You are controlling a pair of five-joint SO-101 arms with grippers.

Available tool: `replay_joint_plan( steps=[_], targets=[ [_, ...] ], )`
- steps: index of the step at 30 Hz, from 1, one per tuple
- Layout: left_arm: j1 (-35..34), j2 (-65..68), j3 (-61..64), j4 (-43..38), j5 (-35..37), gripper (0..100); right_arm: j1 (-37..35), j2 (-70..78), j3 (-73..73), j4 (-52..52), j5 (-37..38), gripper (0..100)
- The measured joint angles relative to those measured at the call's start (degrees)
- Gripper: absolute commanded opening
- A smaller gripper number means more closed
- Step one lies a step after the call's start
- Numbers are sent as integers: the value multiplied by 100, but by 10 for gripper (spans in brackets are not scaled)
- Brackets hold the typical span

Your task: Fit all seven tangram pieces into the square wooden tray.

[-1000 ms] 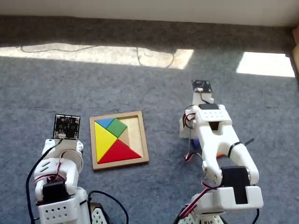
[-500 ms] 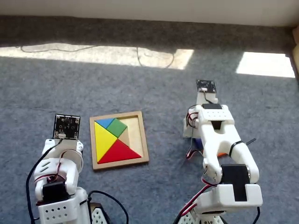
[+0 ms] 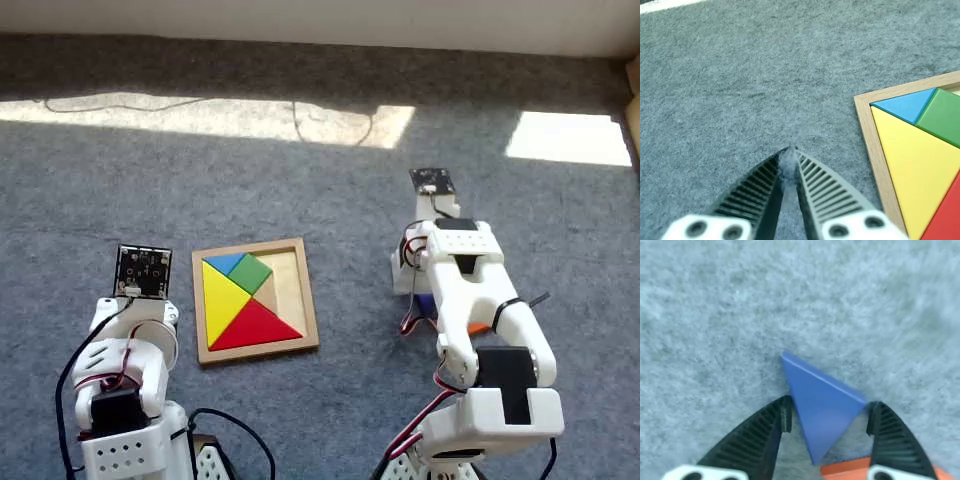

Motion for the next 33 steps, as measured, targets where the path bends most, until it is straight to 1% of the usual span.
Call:
replay_joint_plan(
  steps=[6, 9, 29, 33],
  targets=[
    [0, 0, 0, 0, 0, 11, 0, 0, 0, 0, 422, 251],
    [0, 0, 0, 0, 0, 11, 0, 0, 0, -9, 519, 251],
    [0, 0, 0, 0, 0, 11, -114, 9, -237, -105, 554, 249],
    [0, 0, 0, 0, 0, 11, -229, 9, -237, -123, 554, 249]
  ],
)
